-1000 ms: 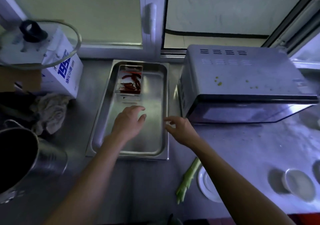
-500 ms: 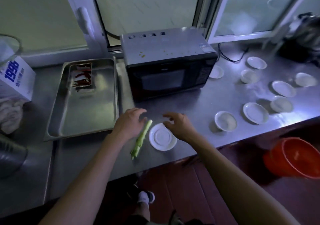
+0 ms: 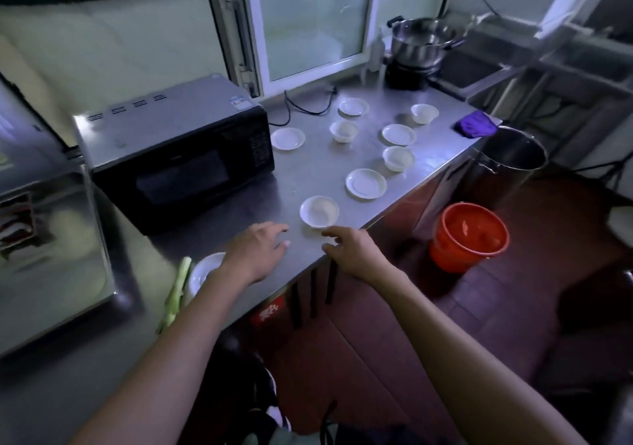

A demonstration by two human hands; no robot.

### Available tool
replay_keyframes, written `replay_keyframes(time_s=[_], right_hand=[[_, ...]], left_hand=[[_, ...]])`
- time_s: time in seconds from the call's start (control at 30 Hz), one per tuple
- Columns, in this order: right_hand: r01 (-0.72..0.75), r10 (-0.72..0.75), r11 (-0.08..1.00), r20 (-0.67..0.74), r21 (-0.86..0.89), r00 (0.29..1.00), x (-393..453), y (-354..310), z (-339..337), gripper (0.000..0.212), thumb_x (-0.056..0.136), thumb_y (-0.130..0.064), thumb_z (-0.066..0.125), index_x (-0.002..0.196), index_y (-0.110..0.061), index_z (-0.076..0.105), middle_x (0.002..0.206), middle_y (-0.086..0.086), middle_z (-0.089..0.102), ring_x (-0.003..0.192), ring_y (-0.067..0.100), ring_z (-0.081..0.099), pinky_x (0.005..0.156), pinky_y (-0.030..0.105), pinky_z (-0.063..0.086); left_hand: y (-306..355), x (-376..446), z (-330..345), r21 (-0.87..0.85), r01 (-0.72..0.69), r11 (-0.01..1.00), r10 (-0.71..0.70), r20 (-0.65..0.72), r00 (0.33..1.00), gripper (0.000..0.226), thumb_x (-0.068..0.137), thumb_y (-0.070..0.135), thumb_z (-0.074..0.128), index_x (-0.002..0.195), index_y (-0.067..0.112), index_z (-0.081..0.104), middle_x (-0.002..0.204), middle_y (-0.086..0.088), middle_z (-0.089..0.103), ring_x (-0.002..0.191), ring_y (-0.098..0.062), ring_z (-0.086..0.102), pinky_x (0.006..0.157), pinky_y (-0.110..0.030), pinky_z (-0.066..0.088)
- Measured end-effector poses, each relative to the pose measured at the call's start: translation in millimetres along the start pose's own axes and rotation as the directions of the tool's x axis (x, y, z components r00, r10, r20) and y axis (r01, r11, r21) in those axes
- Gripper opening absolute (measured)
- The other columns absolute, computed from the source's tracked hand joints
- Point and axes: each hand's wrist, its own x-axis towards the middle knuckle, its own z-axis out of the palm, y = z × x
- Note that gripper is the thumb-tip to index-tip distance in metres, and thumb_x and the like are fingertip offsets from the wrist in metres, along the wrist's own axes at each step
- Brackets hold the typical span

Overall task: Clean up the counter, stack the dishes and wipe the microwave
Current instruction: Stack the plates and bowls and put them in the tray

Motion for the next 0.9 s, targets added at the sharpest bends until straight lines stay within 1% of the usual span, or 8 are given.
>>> replay_keyframes(time_s=[0.1, 0.23, 0.33, 0.4, 0.57, 0.7, 0.83, 0.9], right_hand=[[-0.056, 0.057, 0.997, -0.04, 0.047, 0.998, -14, 19, -13, 0.033, 0.088, -0.025, 0.063, 0.121, -0.023, 0.069, 0.105, 0.001, 0.074, 0.102, 0.019, 0.065, 0.095, 0.035, 0.049], [-0.088, 0.092, 0.995, -0.064, 0.056, 0.994, -26, 42, -26, 0.032, 0.088, -0.025, 0.062, 0.119, -0.023, 0.071, 0.106, -0.003, 0.074, 0.103, 0.021, 0.065, 0.094, 0.037, 0.05], [-0.122, 0.129, 0.99, -0.099, 0.075, 0.987, -30, 57, -30, 0.023, 0.087, -0.025, 0.065, 0.109, -0.026, 0.073, 0.089, -0.009, 0.07, 0.089, 0.016, 0.064, 0.084, 0.034, 0.052], [-0.142, 0.148, 0.988, -0.09, 0.067, 0.985, -28, 66, -30, 0.022, 0.086, -0.026, 0.066, 0.107, -0.027, 0.073, 0.083, -0.008, 0.067, 0.086, 0.016, 0.064, 0.081, 0.034, 0.053], [-0.184, 0.186, 0.982, -0.043, 0.03, 0.982, -1, 86, -23, 0.03, 0.086, -0.027, 0.065, 0.116, -0.027, 0.07, 0.101, 0.001, 0.073, 0.097, 0.019, 0.064, 0.086, 0.034, 0.052], [-0.2, 0.201, 0.979, -0.027, 0.026, 0.979, 34, 100, -21, 0.028, 0.085, -0.027, 0.064, 0.112, -0.03, 0.071, 0.098, -0.002, 0.073, 0.094, 0.017, 0.065, 0.084, 0.034, 0.053], [-0.238, 0.238, 0.971, 0.004, 0.026, 0.971, 76, 114, -19, 0.028, 0.084, -0.029, 0.063, 0.111, -0.035, 0.07, 0.088, -0.014, 0.069, 0.087, 0.01, 0.064, 0.08, 0.031, 0.054], [-0.256, 0.255, 0.967, 0.043, 0.011, 0.966, 96, 119, -15, 0.03, 0.085, -0.029, 0.062, 0.114, -0.032, 0.069, 0.094, -0.013, 0.071, 0.092, 0.01, 0.065, 0.084, 0.031, 0.054]], left_hand=[[26, 13, 11, 0.037, -0.053, 0.998, 0.051, 0.04, 0.998, 0.039, 0.097, 0.044, 0.05, 0.135, 0.032, 0.055, 0.14, 0.003, 0.056, 0.127, -0.021, 0.051, 0.101, -0.036, 0.044], [49, 31, 28, 0.053, -0.142, 0.988, 0.139, 0.059, 0.988, 0.041, 0.095, 0.043, 0.053, 0.134, 0.03, 0.055, 0.138, 0.0, 0.059, 0.121, -0.026, 0.056, 0.098, -0.04, 0.048], [58, 43, 43, 0.062, -0.168, 0.984, 0.163, 0.078, 0.983, 0.045, 0.095, 0.042, 0.054, 0.137, 0.028, 0.053, 0.14, 0.002, 0.056, 0.123, -0.025, 0.053, 0.1, -0.041, 0.047], [61, 53, 52, 0.059, -0.173, 0.983, 0.166, 0.102, 0.981, 0.047, 0.095, 0.041, 0.054, 0.139, 0.026, 0.051, 0.142, 0.001, 0.054, 0.127, -0.025, 0.05, 0.104, -0.042, 0.044], [58, 87, 75, 0.062, -0.174, 0.983, 0.163, 0.151, 0.975, 0.051, 0.096, 0.042, 0.053, 0.143, 0.025, 0.046, 0.146, 0.003, 0.048, 0.132, -0.023, 0.044, 0.105, -0.043, 0.042], [53, 126, 93, 0.096, -0.171, 0.98, 0.151, 0.192, 0.97, 0.055, 0.096, 0.044, 0.051, 0.147, 0.026, 0.039, 0.152, 0.003, 0.04, 0.137, -0.024, 0.036, 0.104, -0.045, 0.041], [43, 168, 110, 0.095, -0.141, 0.985, 0.116, 0.23, 0.966, 0.063, 0.095, 0.045, 0.051, 0.152, 0.028, 0.03, 0.16, 0.001, 0.025, 0.145, -0.024, 0.021, 0.11, -0.048, 0.033], [36, 187, 119, 0.11, -0.123, 0.986, 0.09, 0.262, 0.961, 0.066, 0.095, 0.046, 0.051, 0.153, 0.029, 0.025, 0.162, -0.001, 0.019, 0.148, -0.025, 0.012, 0.114, -0.052, 0.028]])
